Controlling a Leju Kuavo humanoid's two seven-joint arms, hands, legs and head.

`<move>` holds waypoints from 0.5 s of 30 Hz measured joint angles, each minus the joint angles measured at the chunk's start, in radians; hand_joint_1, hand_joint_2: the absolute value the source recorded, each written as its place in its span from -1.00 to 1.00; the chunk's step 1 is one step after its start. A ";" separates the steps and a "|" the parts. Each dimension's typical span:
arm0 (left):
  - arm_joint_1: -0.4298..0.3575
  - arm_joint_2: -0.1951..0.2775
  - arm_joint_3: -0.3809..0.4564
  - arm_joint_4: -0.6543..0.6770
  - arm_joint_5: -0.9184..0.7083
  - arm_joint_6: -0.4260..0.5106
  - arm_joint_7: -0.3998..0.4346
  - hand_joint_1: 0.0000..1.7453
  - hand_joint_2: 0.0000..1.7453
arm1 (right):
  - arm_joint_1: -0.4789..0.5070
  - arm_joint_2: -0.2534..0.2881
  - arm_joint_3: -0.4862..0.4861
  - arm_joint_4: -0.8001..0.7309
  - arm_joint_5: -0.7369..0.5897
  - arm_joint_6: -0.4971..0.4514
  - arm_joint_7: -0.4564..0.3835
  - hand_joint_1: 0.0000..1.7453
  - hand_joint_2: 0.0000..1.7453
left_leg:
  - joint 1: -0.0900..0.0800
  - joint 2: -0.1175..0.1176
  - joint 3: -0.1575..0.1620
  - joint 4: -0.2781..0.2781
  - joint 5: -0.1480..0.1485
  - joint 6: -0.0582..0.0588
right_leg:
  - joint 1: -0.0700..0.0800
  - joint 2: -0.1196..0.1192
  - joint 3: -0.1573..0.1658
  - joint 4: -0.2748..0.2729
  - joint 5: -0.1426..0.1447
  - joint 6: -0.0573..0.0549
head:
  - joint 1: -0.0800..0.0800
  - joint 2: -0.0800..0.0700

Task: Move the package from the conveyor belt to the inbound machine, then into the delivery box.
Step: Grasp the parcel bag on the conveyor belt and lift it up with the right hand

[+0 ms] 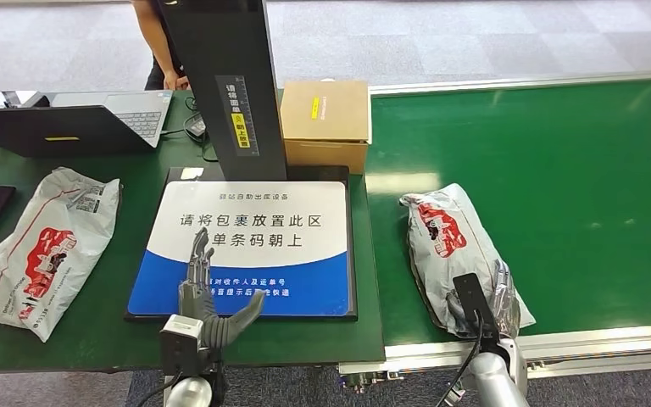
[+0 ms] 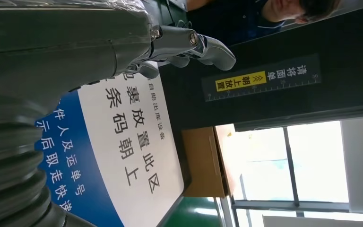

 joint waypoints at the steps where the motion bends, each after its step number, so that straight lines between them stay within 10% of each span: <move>1: -0.001 -0.001 0.000 0.000 -0.004 -0.004 0.000 -1.00 1.00 | -0.002 0.000 -0.002 0.004 -0.001 0.011 0.000 -1.00 1.00 | 0.000 0.000 0.001 0.000 0.000 0.000 | 0.000 0.000 0.001 0.000 0.000 0.000 | 0.000 0.000; 4: -0.002 -0.004 0.002 0.001 -0.013 -0.013 0.000 -1.00 1.00 | -0.003 0.001 -0.010 0.007 -0.008 0.048 -0.002 -0.85 1.00 | 0.000 0.000 0.002 0.000 -0.001 0.001 | 0.000 0.000 0.003 -0.001 0.000 0.000 | 0.000 0.000; 9: 0.000 -0.004 0.007 0.001 -0.020 -0.009 0.000 -1.00 1.00 | 0.001 0.010 -0.018 0.005 -0.011 0.085 -0.011 0.64 1.00 | 0.000 0.000 0.005 0.000 -0.001 0.001 | 0.000 0.000 0.006 -0.001 0.000 0.001 | 0.000 0.000; 15: 0.005 -0.004 0.013 0.001 -0.020 0.001 0.000 -1.00 1.00 | 0.002 0.023 -0.018 -0.006 -0.007 0.089 -0.025 0.92 1.00 | 0.000 0.000 0.005 0.000 -0.001 0.001 | 0.000 0.000 0.006 -0.001 0.000 0.001 | 0.000 0.000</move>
